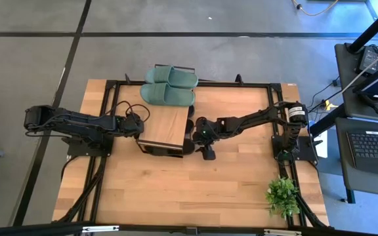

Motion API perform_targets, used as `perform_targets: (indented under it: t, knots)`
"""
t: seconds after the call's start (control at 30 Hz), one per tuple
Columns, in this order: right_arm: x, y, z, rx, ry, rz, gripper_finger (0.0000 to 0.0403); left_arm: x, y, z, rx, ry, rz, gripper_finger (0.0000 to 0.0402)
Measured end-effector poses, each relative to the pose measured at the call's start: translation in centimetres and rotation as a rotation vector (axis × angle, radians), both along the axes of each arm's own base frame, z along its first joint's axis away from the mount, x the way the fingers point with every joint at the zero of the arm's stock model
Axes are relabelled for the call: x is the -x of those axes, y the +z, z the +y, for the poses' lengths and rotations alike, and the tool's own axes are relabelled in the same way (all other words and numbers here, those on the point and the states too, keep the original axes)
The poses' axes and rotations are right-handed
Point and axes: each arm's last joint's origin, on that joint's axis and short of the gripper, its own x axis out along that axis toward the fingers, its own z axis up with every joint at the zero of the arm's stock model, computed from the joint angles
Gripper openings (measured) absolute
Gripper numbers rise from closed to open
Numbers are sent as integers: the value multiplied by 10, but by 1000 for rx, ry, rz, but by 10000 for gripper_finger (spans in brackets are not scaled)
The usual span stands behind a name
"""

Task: Pick and place slides into the shelf
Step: Put the black slide under the shelf, then return to Home Position

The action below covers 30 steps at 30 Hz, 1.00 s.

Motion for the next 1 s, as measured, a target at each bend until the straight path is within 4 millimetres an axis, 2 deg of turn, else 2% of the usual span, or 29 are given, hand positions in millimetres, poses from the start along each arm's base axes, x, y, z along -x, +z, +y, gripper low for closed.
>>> perform_targets:
  t: [0.57,0.87,1.0]
  knots:
    - [-4,3,2,-12,-16,-50,202,0,0,0,2,0,-1,0]
    - [2,-1,2,-29,-35,30,202,1,0,-1,18,-2,8,0]
    - [11,7,2,-32,-41,91,202,4,2,-2,32,-4,9,0]
